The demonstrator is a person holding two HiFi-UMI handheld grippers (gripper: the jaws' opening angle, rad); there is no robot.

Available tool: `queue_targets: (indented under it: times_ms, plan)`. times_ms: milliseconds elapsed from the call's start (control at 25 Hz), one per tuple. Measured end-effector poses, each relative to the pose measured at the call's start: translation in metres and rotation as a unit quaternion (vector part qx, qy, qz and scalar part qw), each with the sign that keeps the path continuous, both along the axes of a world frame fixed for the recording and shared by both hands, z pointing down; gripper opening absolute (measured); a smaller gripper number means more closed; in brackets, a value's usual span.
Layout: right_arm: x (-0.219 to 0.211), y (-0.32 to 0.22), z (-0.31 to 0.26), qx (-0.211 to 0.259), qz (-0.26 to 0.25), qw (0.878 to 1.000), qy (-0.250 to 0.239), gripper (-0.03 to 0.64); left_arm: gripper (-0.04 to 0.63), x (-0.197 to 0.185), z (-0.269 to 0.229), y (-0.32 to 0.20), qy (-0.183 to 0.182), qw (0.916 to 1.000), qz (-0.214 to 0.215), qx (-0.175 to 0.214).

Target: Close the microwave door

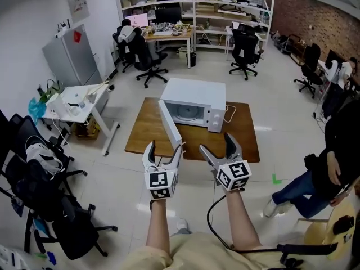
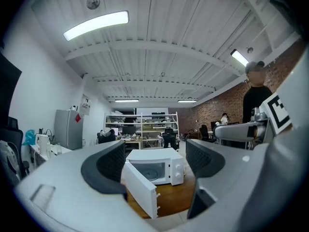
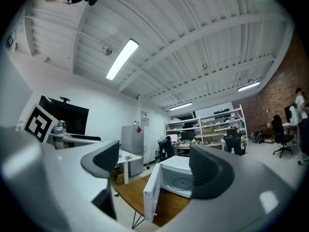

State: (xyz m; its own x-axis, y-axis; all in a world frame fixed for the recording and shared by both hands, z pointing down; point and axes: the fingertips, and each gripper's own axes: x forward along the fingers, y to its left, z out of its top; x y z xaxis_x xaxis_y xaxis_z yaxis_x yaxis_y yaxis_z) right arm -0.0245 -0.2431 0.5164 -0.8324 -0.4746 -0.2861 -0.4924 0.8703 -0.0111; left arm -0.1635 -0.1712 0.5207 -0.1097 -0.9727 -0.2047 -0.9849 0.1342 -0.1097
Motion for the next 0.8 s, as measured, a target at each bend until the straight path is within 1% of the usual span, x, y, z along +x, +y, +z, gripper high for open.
queue_targets:
  times_ms: [80, 160, 240, 360, 440, 560, 600, 720, 800]
  plan:
    - [-0.025, -0.021, -0.006, 0.006, 0.008, 1.0, -0.001, 0.438, 0.389, -0.025, -0.005, -0.022, 0.005, 0.9999, 0.01, 0.007]
    - [-0.056, -0.038, -0.006, 0.007, 0.014, 1.0, 0.002, 0.436, 0.387, -0.055, -0.005, -0.041, 0.002, 0.9998, 0.02, 0.007]
    - [-0.086, -0.049, 0.001, 0.006, 0.021, 1.0, 0.008, 0.436, 0.387, -0.086, 0.001, -0.055, 0.004, 0.9995, 0.029, 0.006]
    - [-0.124, -0.067, 0.022, 0.002, 0.031, 0.999, 0.024, 0.436, 0.387, -0.128, 0.018, -0.079, 0.021, 0.9989, 0.041, 0.003]
    - [-0.134, -0.091, 0.035, -0.005, 0.04, 0.999, 0.034, 0.436, 0.387, -0.139, 0.033, -0.106, 0.027, 0.9982, 0.052, -0.007]
    - [-0.124, -0.119, 0.047, -0.014, 0.051, 0.998, 0.033, 0.434, 0.387, -0.128, 0.046, -0.133, 0.027, 0.9972, 0.068, -0.017]
    - [-0.13, -0.121, 0.048, -0.015, 0.054, 0.998, 0.031, 0.434, 0.387, -0.135, 0.047, -0.137, 0.024, 0.997, 0.071, -0.018]
    - [-0.179, -0.126, 0.037, -0.023, 0.052, 0.998, 0.028, 0.434, 0.387, -0.179, 0.033, -0.145, 0.018, 0.9963, 0.081, -0.022]
    - [-0.193, -0.138, 0.034, -0.029, 0.042, 0.998, 0.029, 0.434, 0.387, -0.185, 0.02, -0.159, 0.014, 0.9961, 0.084, -0.021]
